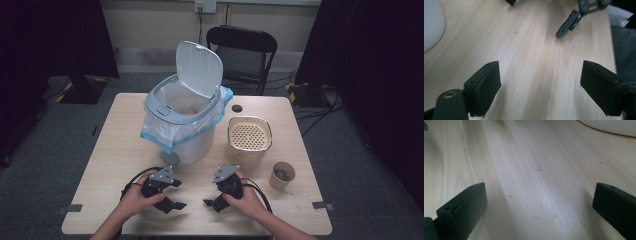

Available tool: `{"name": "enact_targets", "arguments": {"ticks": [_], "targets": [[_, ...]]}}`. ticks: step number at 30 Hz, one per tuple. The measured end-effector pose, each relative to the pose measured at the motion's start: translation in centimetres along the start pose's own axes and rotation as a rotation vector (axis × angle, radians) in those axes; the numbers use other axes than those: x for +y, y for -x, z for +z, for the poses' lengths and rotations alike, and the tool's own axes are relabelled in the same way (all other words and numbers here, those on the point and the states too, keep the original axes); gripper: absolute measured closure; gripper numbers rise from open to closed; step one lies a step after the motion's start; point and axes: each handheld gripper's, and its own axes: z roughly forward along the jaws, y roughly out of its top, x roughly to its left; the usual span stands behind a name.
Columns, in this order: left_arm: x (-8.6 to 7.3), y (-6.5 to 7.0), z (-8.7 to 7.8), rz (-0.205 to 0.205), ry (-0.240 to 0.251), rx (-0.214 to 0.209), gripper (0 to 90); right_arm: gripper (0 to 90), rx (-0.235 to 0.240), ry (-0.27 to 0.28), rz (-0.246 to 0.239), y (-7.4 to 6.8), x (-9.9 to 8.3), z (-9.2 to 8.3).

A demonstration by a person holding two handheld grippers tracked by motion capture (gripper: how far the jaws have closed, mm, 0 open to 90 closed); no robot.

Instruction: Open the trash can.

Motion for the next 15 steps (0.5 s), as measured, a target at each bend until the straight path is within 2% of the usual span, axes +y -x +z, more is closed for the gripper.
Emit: {"name": "enact_targets", "arguments": {"ticks": [4, 7, 8, 11, 13, 15], "targets": [[-0.32, -0.09, 0.38, 0.025, -0.011, 0.021, 16.2, 0.0, -0.001, -0.001, 0.000, 0.00, 0.00, -0.01], [-0.54, -0.09, 0.61, 0.028, -0.013, 0.030, 16.2, 0.0, 0.001, -0.001, 0.001, 0.03, -0.02, -0.03], [-0.60, -0.16, 0.59, 0.042, -0.028, 0.036, 16.2, 0.0, 0.001, 0.000, 0.000, 0.04, -0.03, -0.04], [-0.76, -0.16, 0.83, 0.054, -0.030, 0.045, 16.1, 0.0, 0.002, 0.002, 0.002, 0.06, -0.05, -0.06], [-0.84, -0.21, 0.88, 0.073, -0.058, 0.057, 15.6, 0.0, 0.003, 0.001, 0.015, 0.06, -0.11, -0.15], [-0.89, -0.22, 0.91, 0.084, -0.055, 0.060, 15.6, 0.0, 0.004, 0.001, 0.009, 0.14, -0.14, -0.18]]}}
